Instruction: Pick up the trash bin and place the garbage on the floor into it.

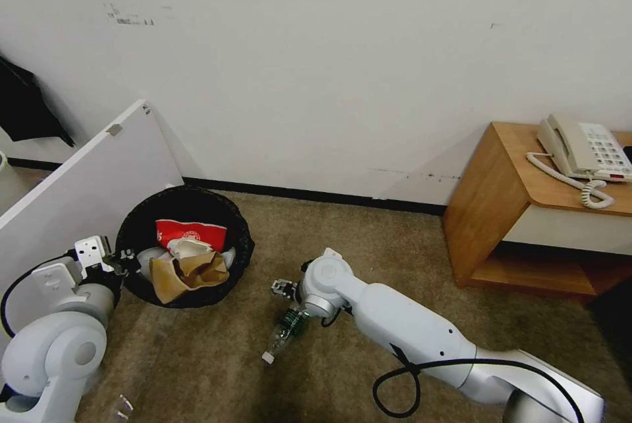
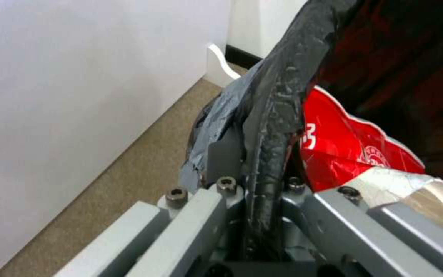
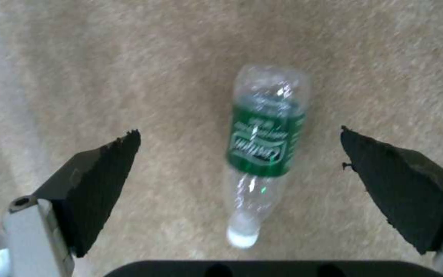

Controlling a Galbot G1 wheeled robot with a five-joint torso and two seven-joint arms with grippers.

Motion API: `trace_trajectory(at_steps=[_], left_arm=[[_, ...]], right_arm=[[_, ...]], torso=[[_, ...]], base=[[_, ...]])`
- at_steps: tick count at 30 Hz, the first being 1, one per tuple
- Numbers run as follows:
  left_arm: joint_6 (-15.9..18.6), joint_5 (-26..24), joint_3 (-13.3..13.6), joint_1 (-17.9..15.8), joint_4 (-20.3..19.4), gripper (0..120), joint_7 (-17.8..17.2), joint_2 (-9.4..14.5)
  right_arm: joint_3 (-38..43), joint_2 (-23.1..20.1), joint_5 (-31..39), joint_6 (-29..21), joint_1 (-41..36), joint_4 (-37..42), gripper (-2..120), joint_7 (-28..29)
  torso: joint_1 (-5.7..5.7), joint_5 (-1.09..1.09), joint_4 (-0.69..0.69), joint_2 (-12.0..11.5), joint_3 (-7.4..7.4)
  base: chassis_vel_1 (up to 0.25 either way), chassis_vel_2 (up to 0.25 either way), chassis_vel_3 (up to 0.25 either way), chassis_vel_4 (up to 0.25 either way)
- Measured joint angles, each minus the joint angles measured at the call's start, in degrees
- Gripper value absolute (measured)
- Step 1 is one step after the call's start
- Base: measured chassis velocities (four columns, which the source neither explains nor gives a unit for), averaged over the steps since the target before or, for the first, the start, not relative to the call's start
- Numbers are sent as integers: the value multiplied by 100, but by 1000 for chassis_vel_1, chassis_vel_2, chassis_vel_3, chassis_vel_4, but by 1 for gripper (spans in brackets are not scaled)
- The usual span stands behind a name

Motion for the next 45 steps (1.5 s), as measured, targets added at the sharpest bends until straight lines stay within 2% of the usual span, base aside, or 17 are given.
trace_trajectory(at_steps=[22, 45], left_arm=[[-11, 53, 64, -1, 64, 0, -8, -10], [-15, 42, 28, 16, 82, 0, 9, 16]], right_arm=[[127, 417, -737, -175, -334, -1060, 100, -519], [136, 609, -966, -145, -520, -1407, 100, -631]], torso=[[0, 0, 0, 0, 0], [0, 0, 0, 0, 0]], base=[[0, 0, 0, 0], [0, 0, 0, 0]])
